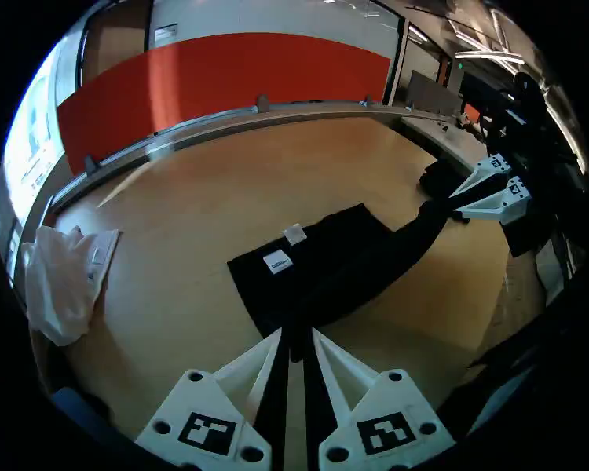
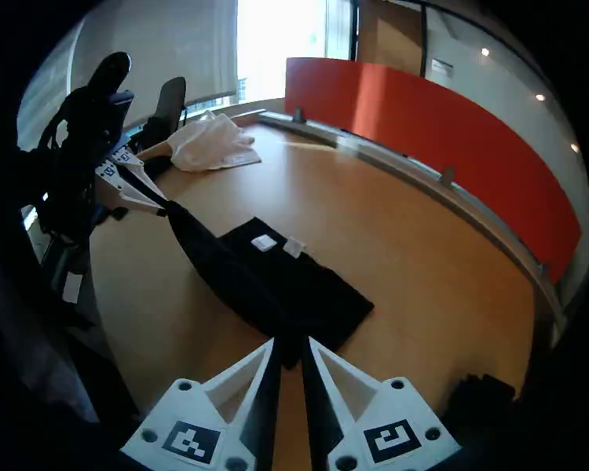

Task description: Fold towel

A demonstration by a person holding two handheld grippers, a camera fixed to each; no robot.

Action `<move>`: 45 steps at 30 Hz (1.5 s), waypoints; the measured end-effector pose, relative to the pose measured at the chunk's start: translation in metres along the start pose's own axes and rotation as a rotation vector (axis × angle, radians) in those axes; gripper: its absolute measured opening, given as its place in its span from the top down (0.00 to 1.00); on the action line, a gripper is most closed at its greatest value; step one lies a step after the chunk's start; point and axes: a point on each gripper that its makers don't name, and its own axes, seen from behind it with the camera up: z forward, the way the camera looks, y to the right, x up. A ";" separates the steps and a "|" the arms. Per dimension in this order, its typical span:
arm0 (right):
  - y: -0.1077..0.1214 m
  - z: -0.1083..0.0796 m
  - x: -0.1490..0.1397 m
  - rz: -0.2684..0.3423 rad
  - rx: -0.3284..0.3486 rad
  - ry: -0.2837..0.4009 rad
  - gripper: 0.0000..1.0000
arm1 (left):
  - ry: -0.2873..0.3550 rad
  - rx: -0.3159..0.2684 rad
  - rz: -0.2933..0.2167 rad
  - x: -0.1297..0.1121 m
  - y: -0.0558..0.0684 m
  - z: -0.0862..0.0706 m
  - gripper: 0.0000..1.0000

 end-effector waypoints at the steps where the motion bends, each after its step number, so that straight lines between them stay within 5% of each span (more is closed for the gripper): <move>1: 0.003 0.002 0.001 -0.001 -0.002 -0.002 0.83 | -0.002 0.002 0.002 0.001 -0.002 0.003 0.89; 14: 0.031 0.034 -0.004 -0.002 -0.014 -0.041 0.83 | -0.038 0.007 0.008 0.006 -0.022 0.045 0.89; 28: 0.048 0.054 -0.015 0.019 -0.022 -0.073 0.83 | -0.057 0.007 0.039 0.007 -0.032 0.068 0.88; 45: 0.071 0.092 -0.032 0.038 -0.060 -0.120 0.82 | -0.090 0.050 0.071 0.000 -0.050 0.117 0.86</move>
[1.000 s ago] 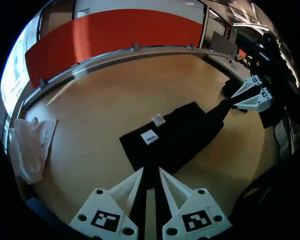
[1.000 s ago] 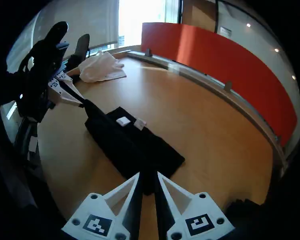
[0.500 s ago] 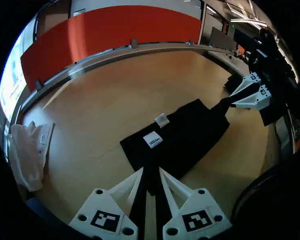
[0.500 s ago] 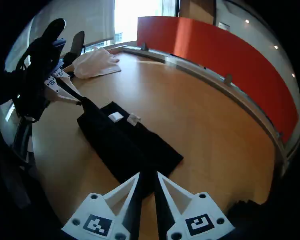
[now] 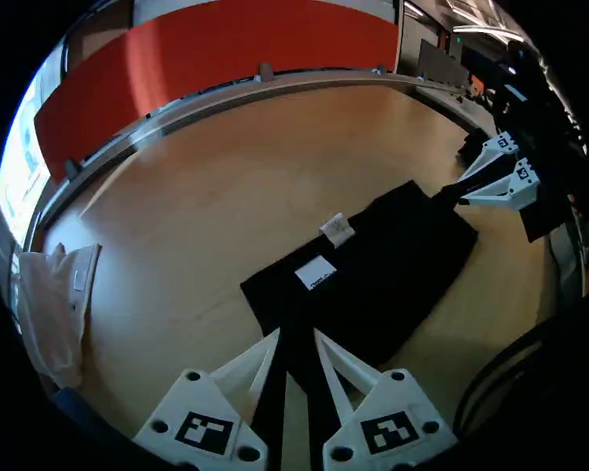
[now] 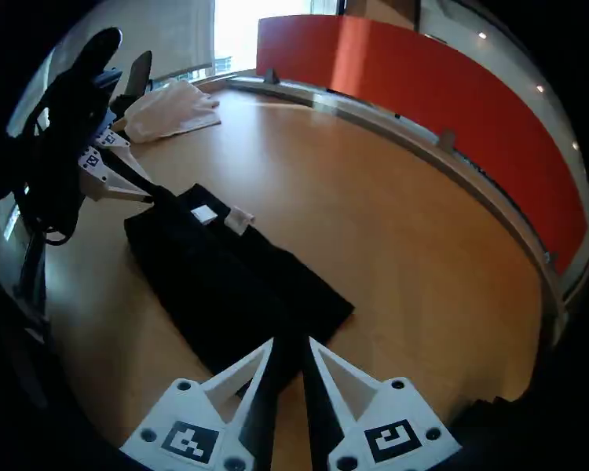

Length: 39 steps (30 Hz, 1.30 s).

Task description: Fold towel

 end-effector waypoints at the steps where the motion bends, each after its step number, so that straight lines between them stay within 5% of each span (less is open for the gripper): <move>1: 0.000 0.002 0.000 0.004 -0.001 -0.001 0.81 | -0.001 0.002 -0.003 0.000 -0.001 0.002 0.85; 10: 0.012 0.015 -0.004 0.039 -0.037 -0.010 0.67 | -0.005 0.042 -0.006 0.000 -0.013 0.015 0.66; 22: 0.028 0.022 -0.005 0.057 -0.084 -0.015 0.48 | 0.002 0.089 0.006 0.008 -0.026 0.020 0.61; 28: 0.035 0.025 -0.002 0.064 -0.103 -0.011 0.37 | 0.015 0.112 0.007 0.013 -0.035 0.017 0.46; 34: 0.037 0.024 -0.002 0.073 -0.116 -0.003 0.09 | 0.022 0.128 -0.004 0.013 -0.042 0.012 0.02; 39: 0.038 0.022 -0.002 0.083 -0.129 0.006 0.02 | 0.022 0.133 -0.017 0.009 -0.044 0.009 0.02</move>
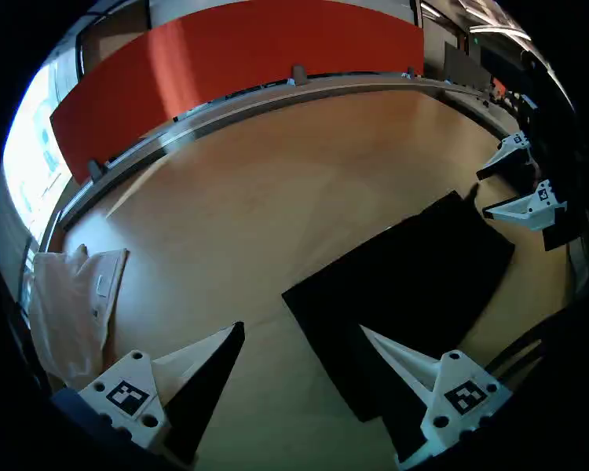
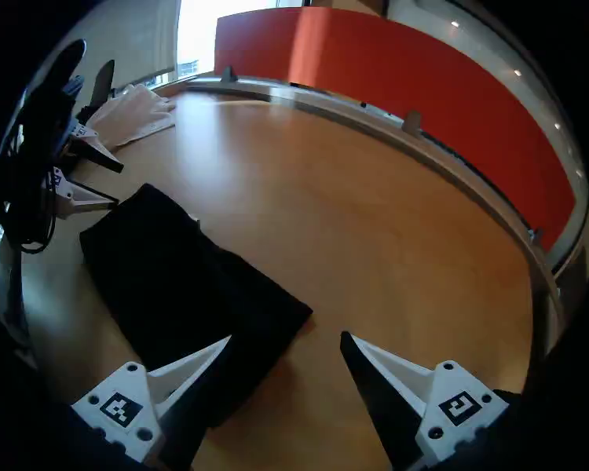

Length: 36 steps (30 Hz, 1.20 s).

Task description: Fold towel

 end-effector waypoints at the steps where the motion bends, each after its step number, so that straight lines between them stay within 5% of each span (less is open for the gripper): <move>1: 0.000 -0.001 0.000 0.001 -0.001 0.002 0.02 | -0.001 0.000 -0.001 -0.001 0.000 -0.001 0.02; 21: -0.019 -0.025 -0.008 0.021 0.009 0.031 0.02 | -0.009 -0.005 -0.043 -0.022 0.003 -0.023 0.02; 36: -0.042 -0.052 -0.024 0.036 0.012 0.044 0.02 | -0.007 -0.014 -0.105 -0.050 0.020 -0.052 0.02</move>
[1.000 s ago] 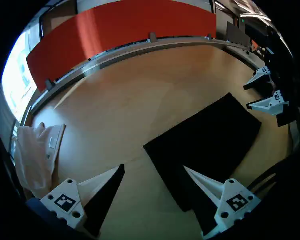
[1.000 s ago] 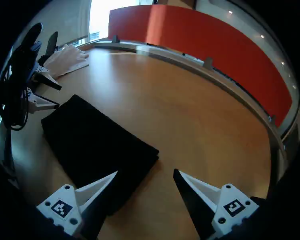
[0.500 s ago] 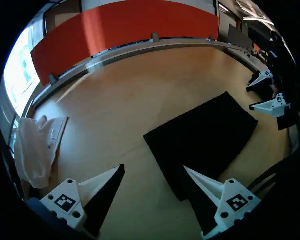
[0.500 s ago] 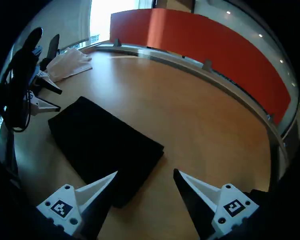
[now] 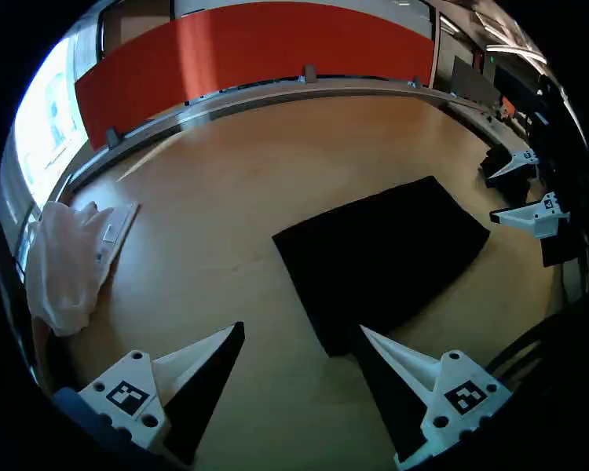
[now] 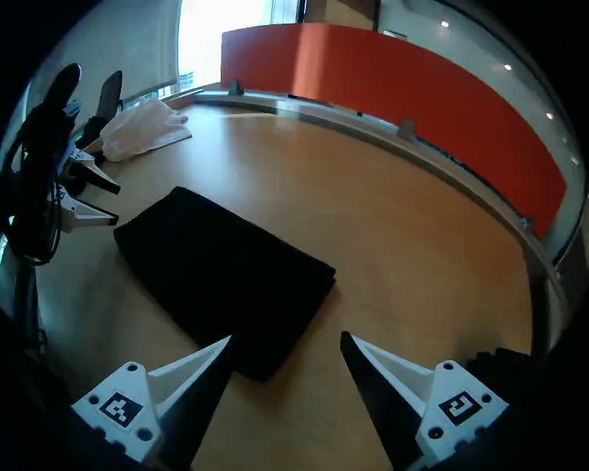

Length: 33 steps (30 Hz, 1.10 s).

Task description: Fold towel

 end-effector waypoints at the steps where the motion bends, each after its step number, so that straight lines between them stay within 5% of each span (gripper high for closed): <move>1: -0.001 -0.002 -0.001 0.002 -0.001 0.001 0.02 | 0.000 -0.001 -0.003 -0.001 0.001 -0.001 0.02; 20: -0.006 -0.010 -0.008 0.005 0.008 0.004 0.02 | 0.012 0.015 -0.038 -0.013 0.006 -0.017 0.02; 33: -0.008 -0.007 -0.010 -0.049 0.057 -0.005 0.02 | 0.051 0.062 -0.117 -0.025 0.000 -0.036 0.02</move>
